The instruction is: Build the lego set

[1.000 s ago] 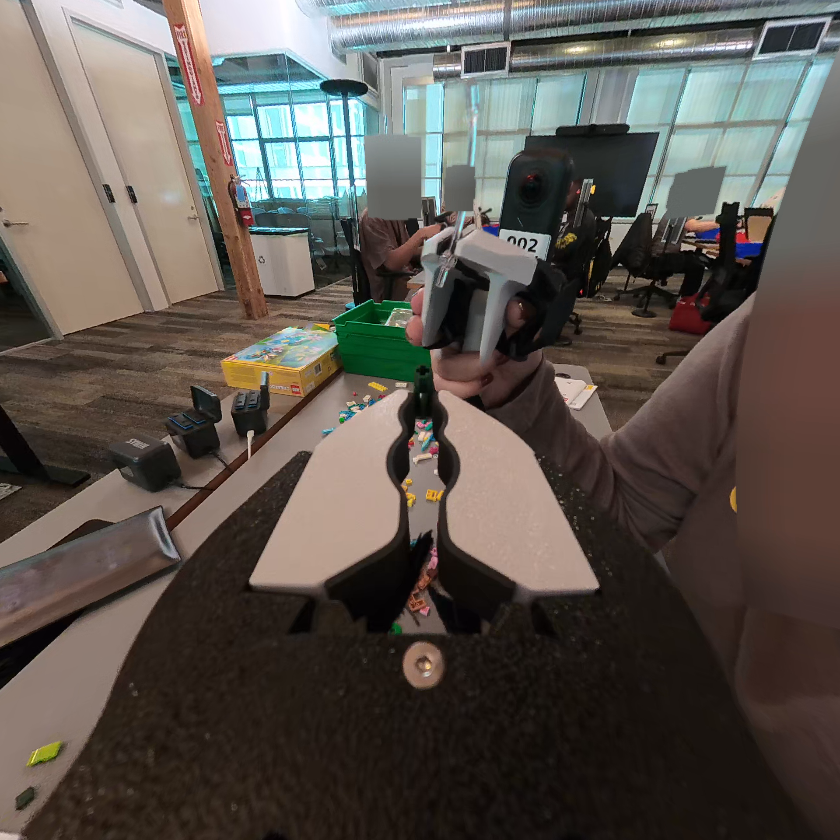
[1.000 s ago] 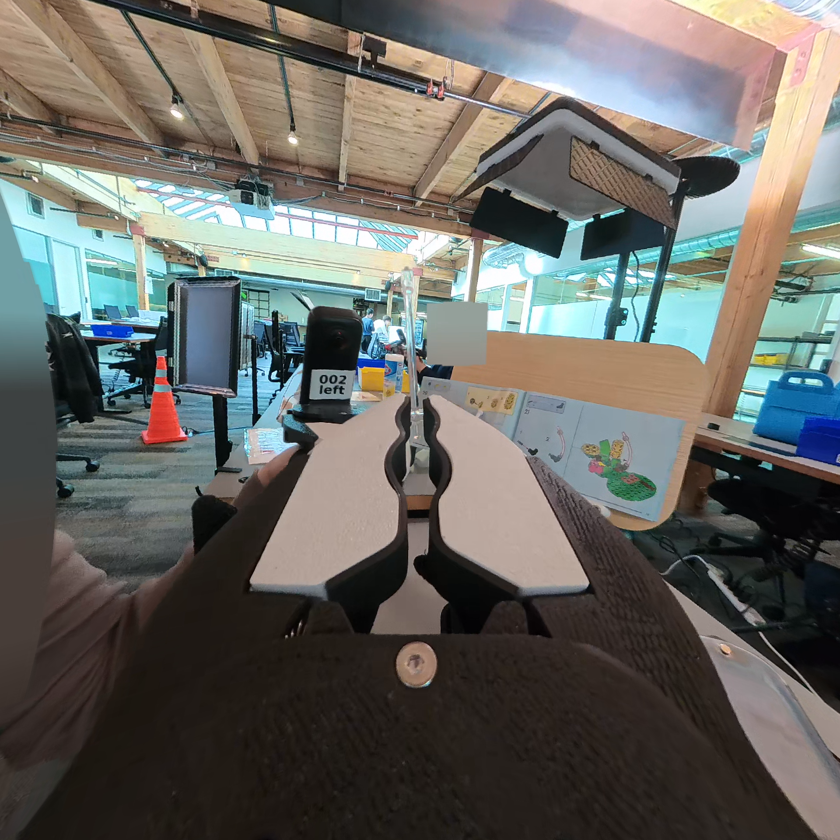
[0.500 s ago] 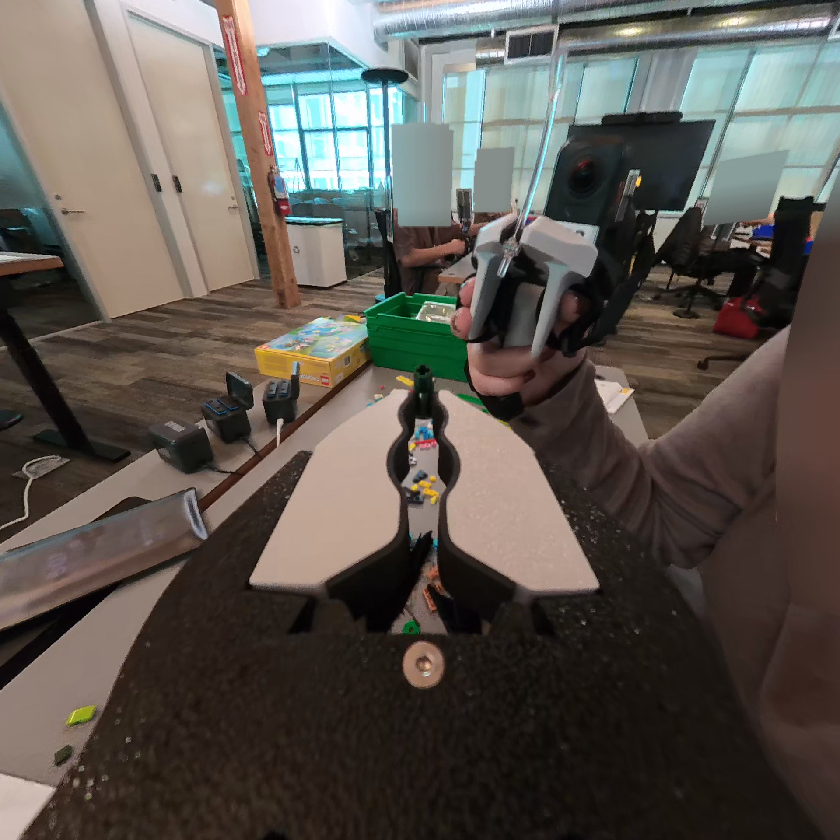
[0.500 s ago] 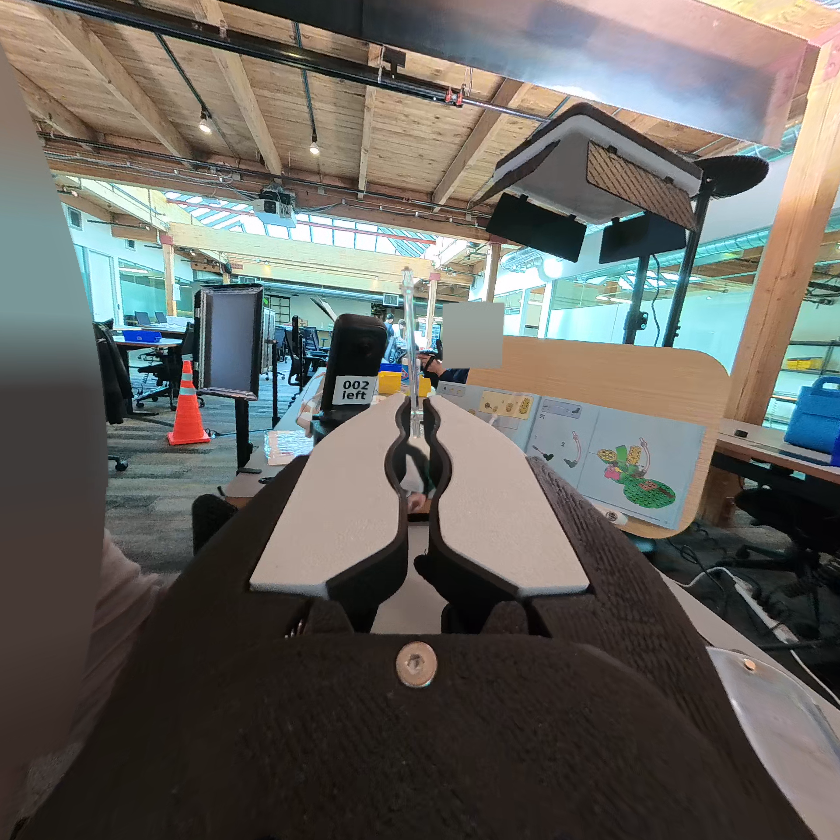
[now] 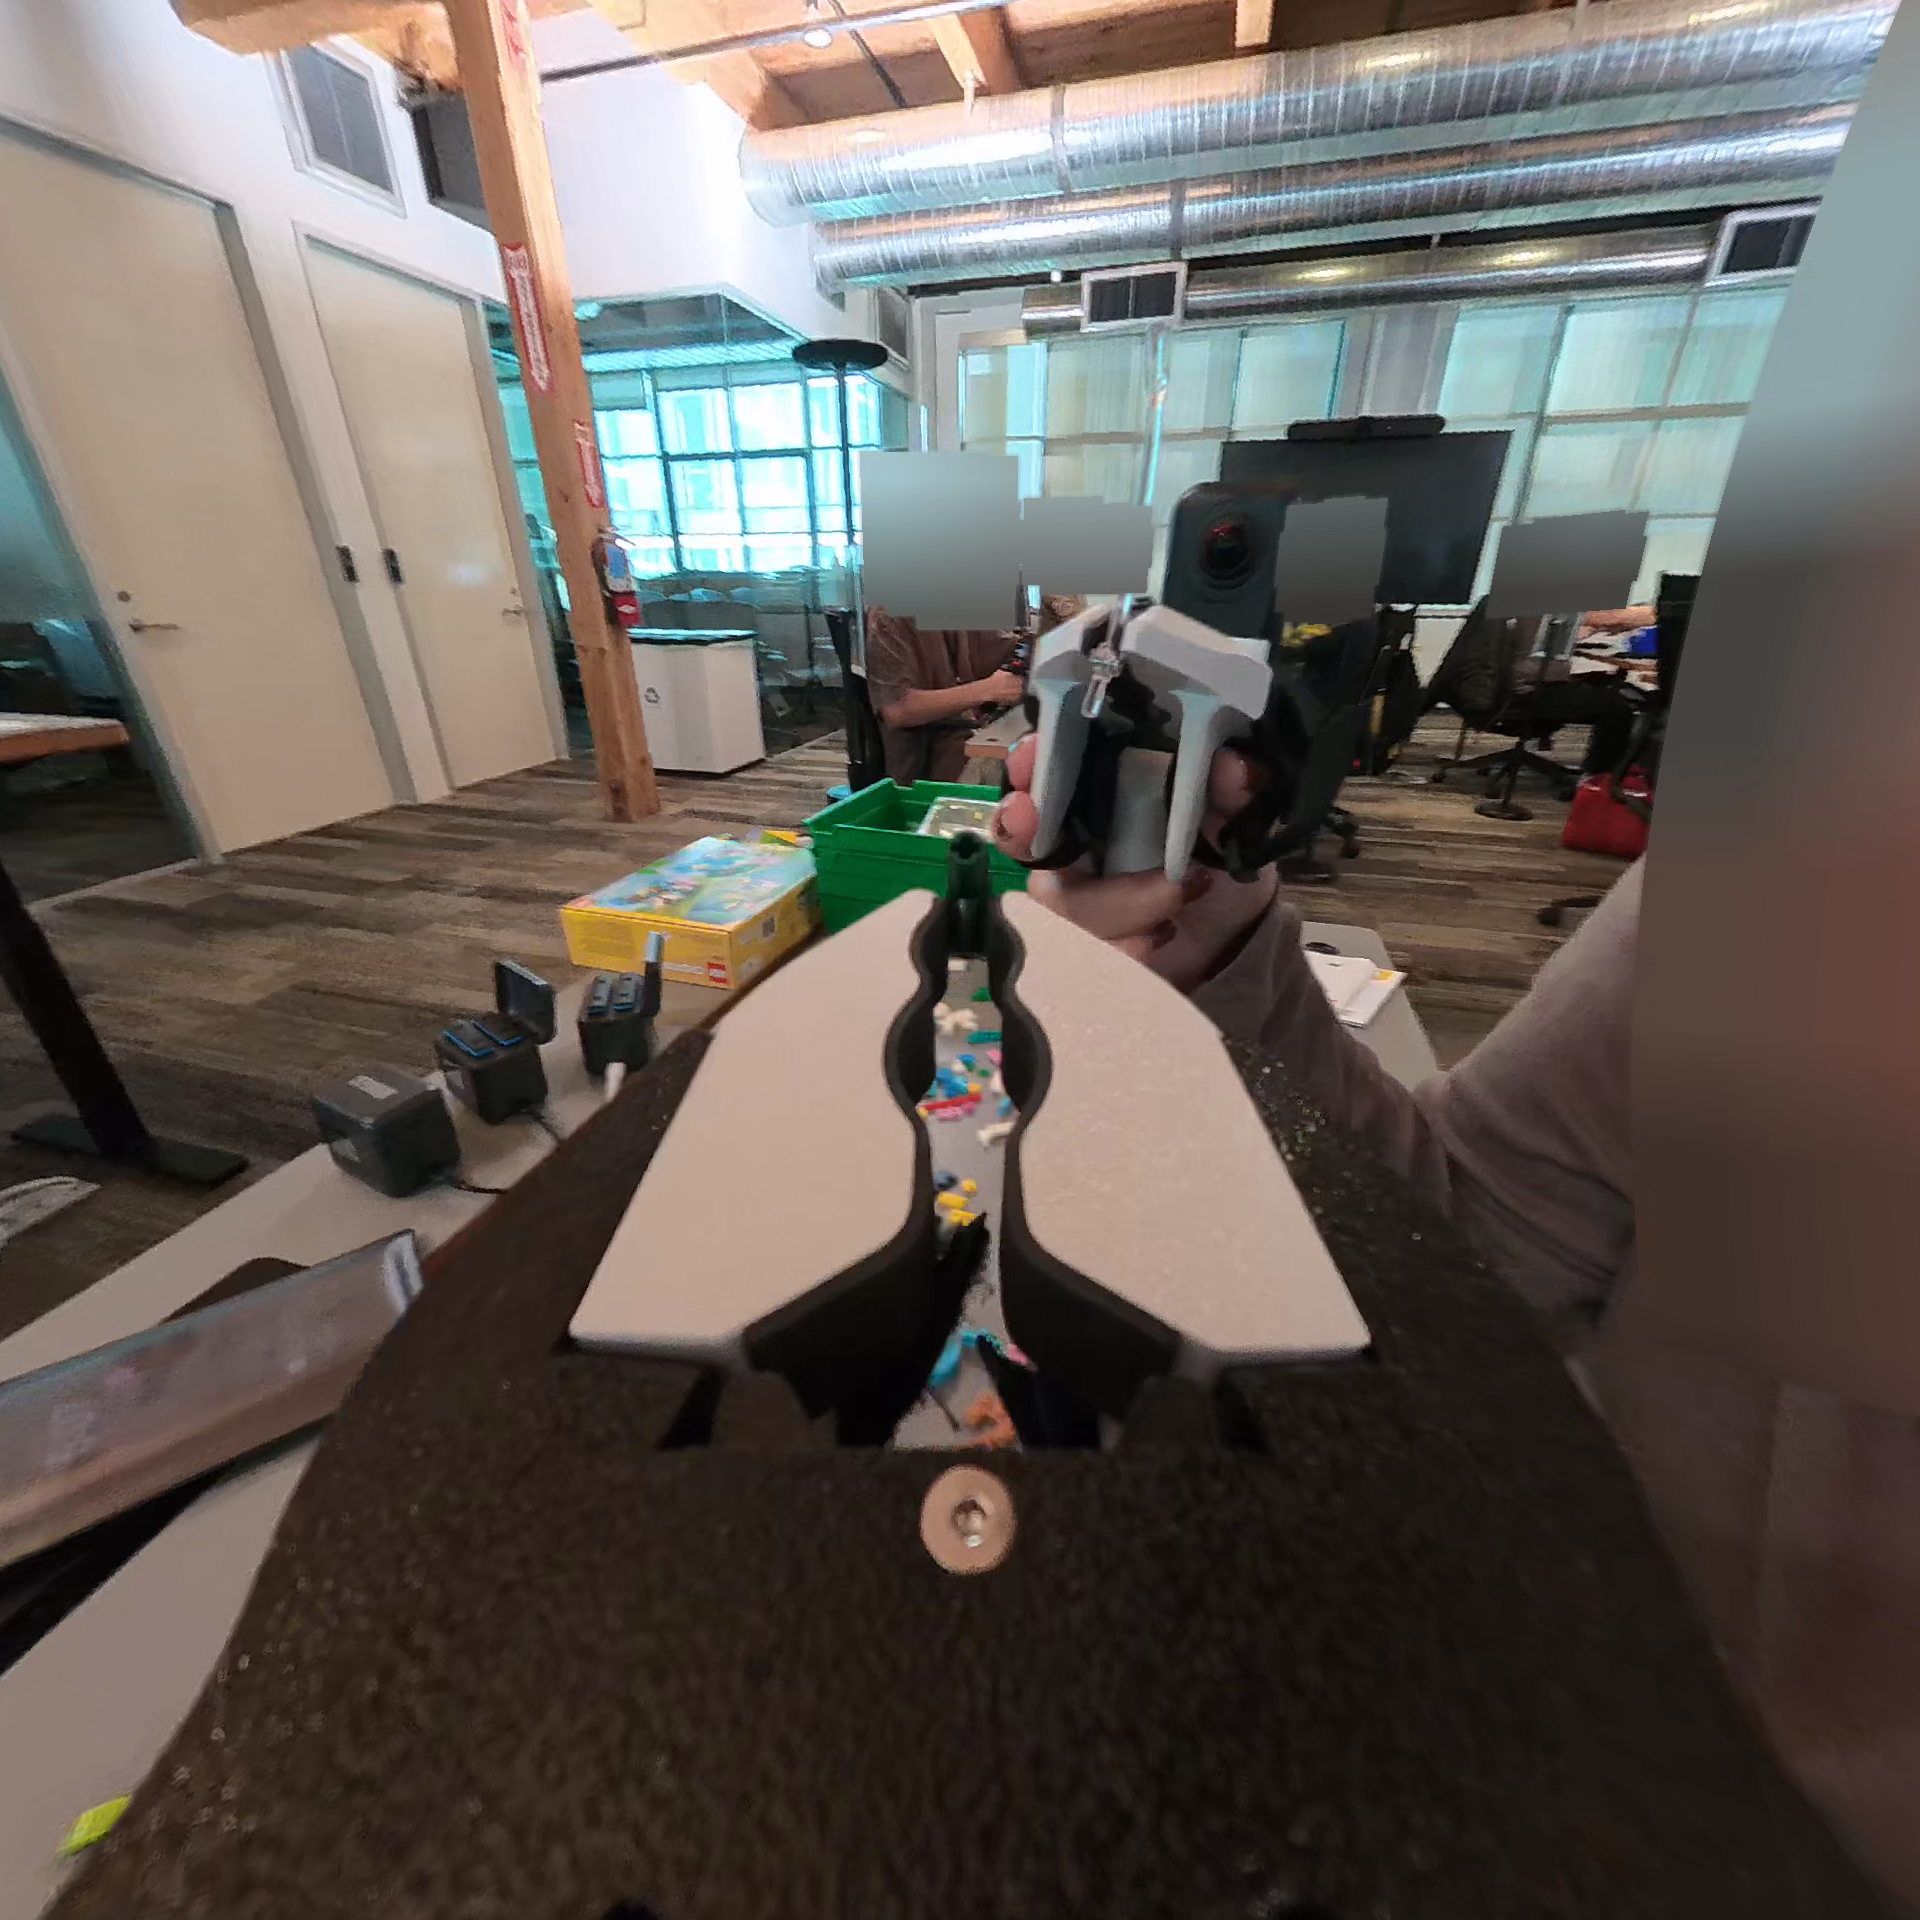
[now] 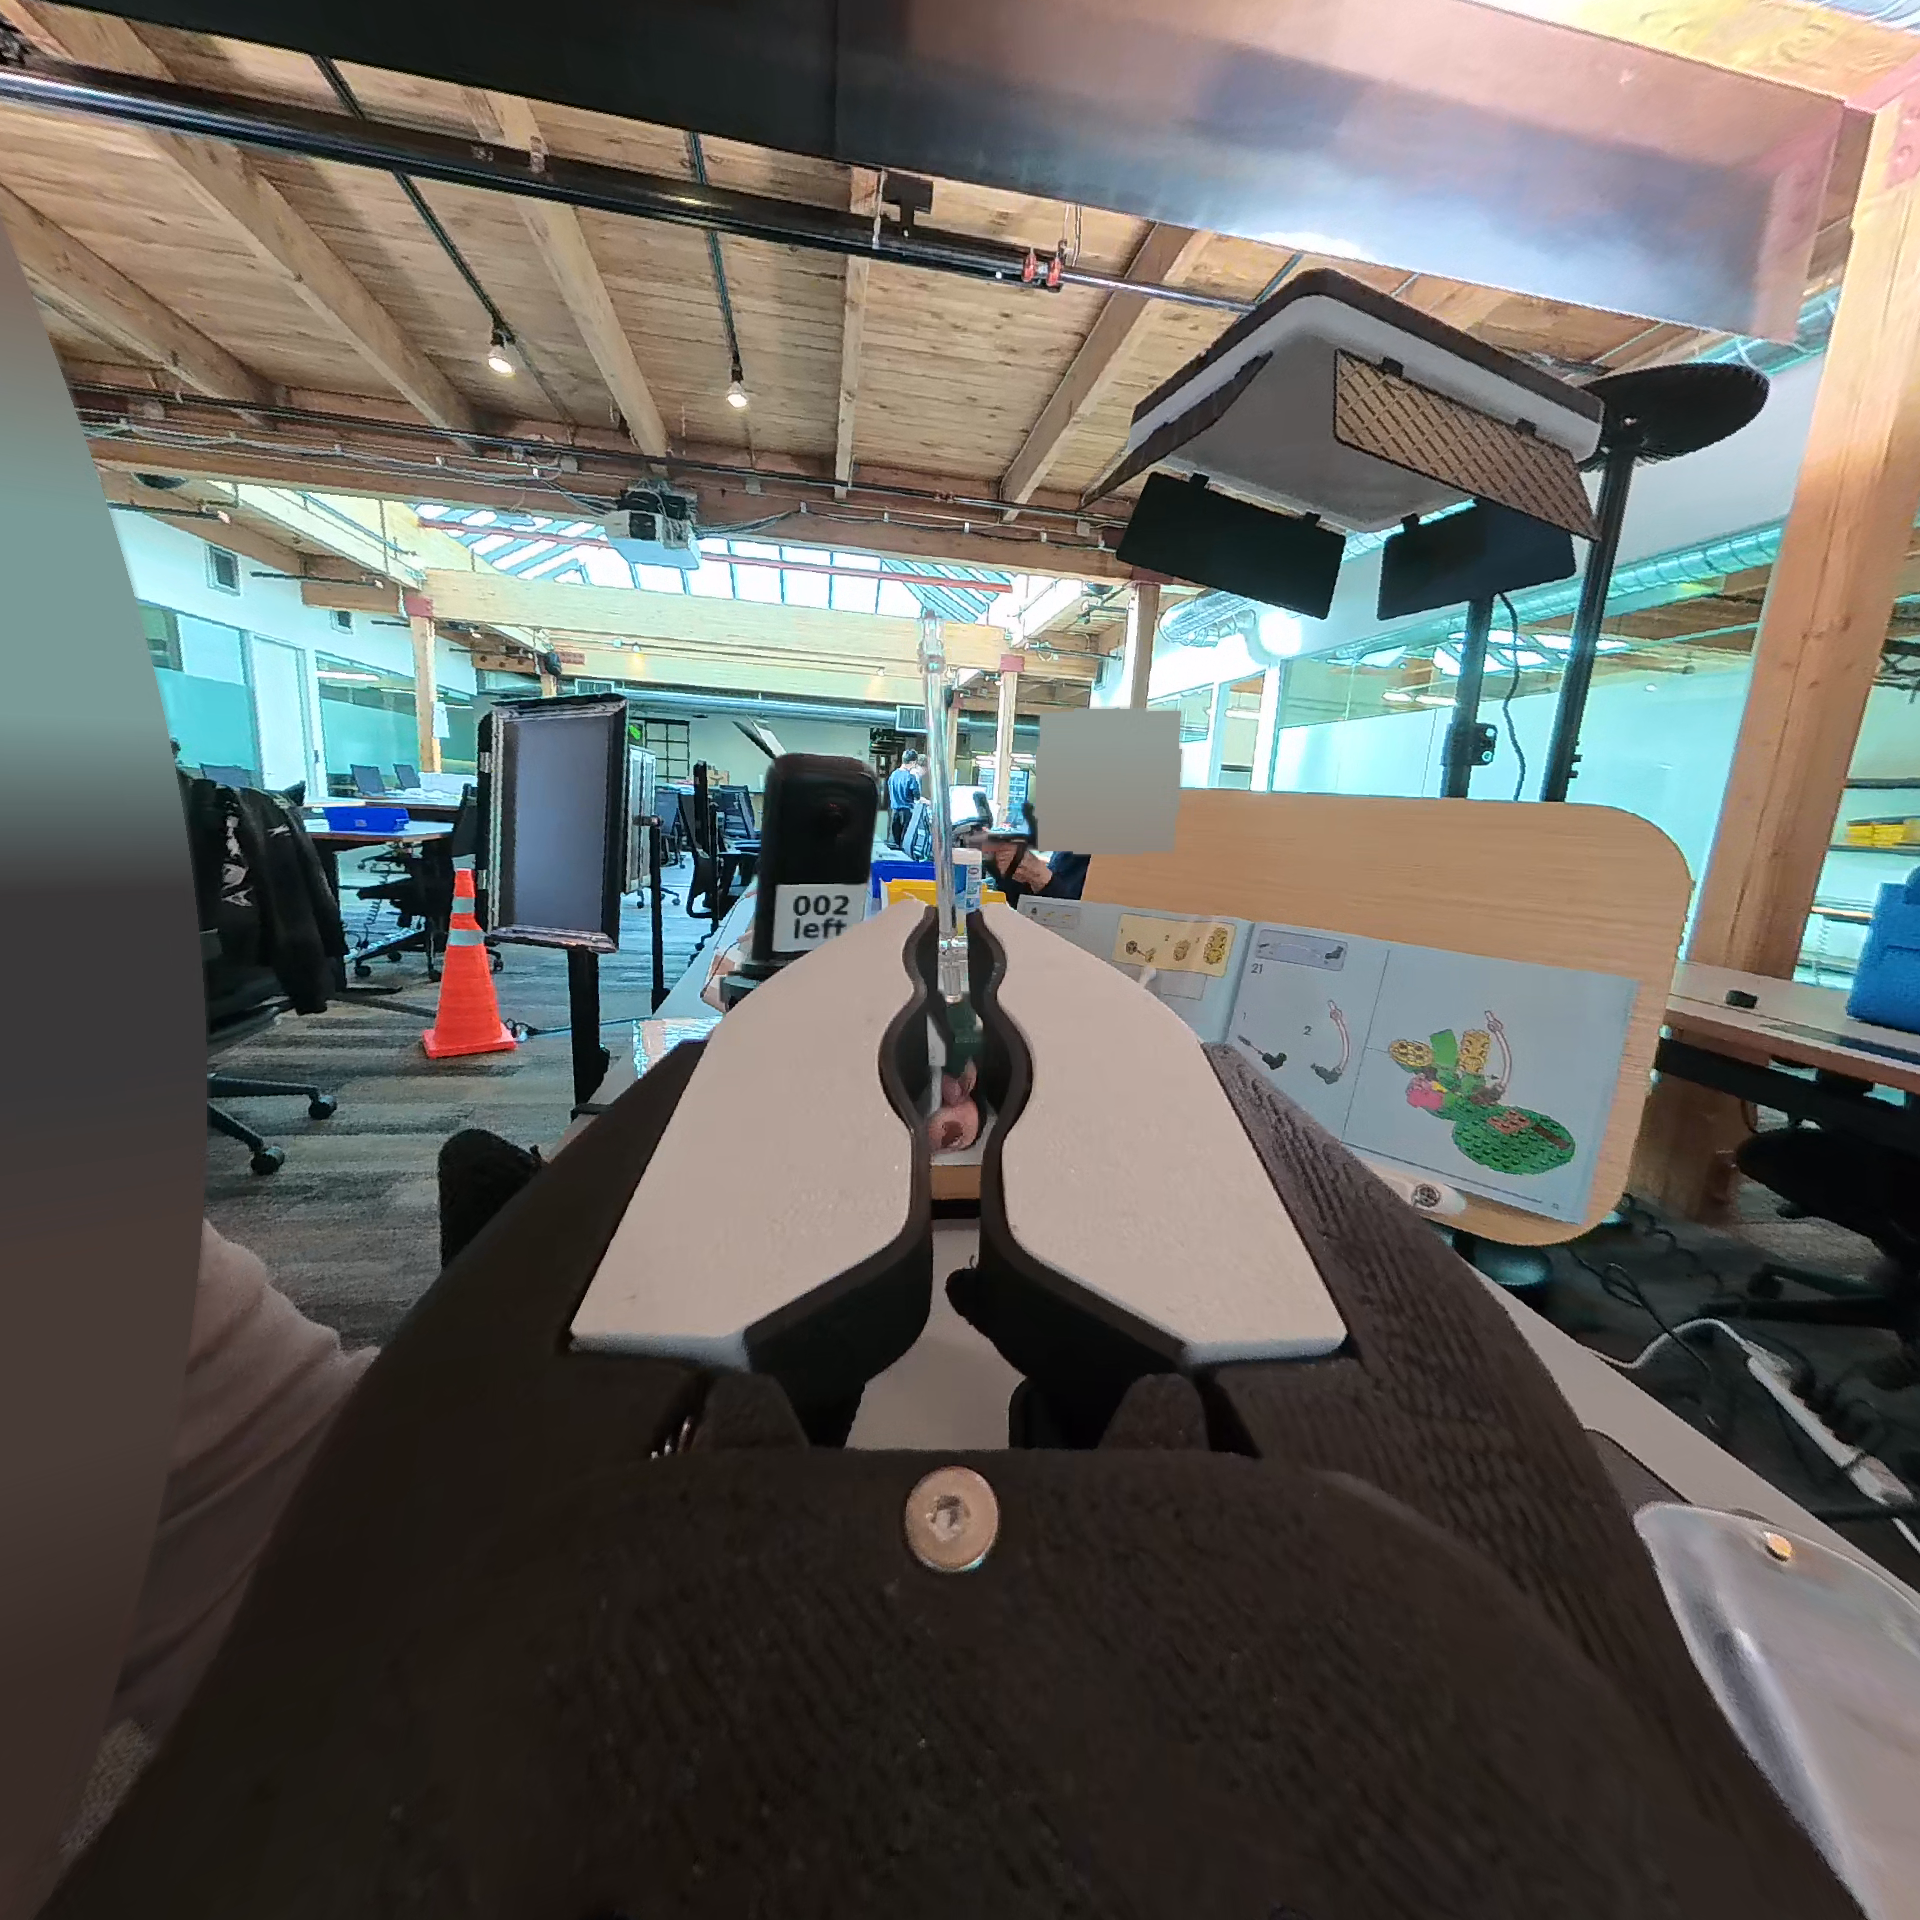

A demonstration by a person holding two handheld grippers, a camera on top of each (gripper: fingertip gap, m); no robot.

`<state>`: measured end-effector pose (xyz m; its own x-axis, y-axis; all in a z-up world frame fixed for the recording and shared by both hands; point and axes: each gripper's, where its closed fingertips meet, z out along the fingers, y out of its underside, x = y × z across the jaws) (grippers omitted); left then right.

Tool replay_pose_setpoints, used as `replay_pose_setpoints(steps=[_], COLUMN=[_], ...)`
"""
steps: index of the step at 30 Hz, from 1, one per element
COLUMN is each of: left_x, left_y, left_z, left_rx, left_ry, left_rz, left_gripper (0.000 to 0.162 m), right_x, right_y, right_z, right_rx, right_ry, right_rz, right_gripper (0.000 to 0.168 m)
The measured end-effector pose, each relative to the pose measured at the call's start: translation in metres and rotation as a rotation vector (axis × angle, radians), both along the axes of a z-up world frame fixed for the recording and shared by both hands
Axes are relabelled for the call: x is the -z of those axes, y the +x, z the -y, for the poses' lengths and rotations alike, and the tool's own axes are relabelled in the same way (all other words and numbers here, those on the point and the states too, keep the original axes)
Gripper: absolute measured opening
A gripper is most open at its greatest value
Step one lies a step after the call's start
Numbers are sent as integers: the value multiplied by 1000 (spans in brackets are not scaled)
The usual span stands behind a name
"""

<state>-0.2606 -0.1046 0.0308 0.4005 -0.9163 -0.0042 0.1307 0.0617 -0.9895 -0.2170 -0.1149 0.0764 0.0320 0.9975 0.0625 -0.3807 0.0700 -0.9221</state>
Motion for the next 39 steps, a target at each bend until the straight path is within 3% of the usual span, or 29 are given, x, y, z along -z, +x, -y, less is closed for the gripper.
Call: replay_pose_setpoints(steps=[2, 4, 8, 12, 28, 31, 34, 37, 39], left_x=[-4, -22, -71, -83, -76, -75, -50, -2, 20], left_y=[-1, -6, -37, -72, -87, -75, -17, 4, 9], left_z=[-3, -2, 13, 11, -12, -8, 5, -12, -9], left_rx=[-36, -18, 263, 489, 394, 354, 263, -102, -223], left_ry=[19, 19, -61, -172, -318, -256, -94, 23, 82], left_rz=[21, 163, 734, 1143, 1291, 1145, 524, -40, -324], left_gripper=[7, 7, 6, 6, 6, 6, 6, 7, 6], right_x=[-1, -3, -4, -2, 1, 3, 4, 8, 14], right_y=[2, 3, 3, 1, -3, -4, -3, -2, -1], right_z=[0, 1, 3, 5, 6, 6, 4, 1, -8], right_rx=[-2, -4, -16, -14, -12, -6, 11, -28, -66], right_ry=[0, -1, -2, 12, 20, 25, 22, -24, -120], right_rz=[-7, -16, -23, -12, 10, 21, 31, 66, 90], right_gripper=[2, 1, 2, 2, 2, 2, 2, 2, 2])
